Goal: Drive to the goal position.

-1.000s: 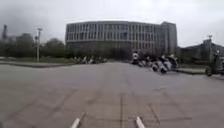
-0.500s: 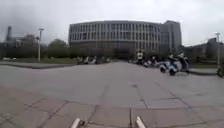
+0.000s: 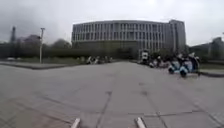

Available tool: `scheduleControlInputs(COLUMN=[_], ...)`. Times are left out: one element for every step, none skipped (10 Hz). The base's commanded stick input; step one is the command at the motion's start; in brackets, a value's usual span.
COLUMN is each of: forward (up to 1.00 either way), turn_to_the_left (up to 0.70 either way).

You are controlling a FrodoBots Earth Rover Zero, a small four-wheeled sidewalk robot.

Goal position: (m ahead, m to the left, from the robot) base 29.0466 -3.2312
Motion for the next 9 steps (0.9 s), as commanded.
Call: scheduleControlInputs(forward=[1.0,1.0,1.0,1.0,1.0,1.0,1.0,1.0,1.0], turn_to_the_left=[-0.34,-0.19,0.06,0.06,0.06,0.06,0.06,0.06,0.06])
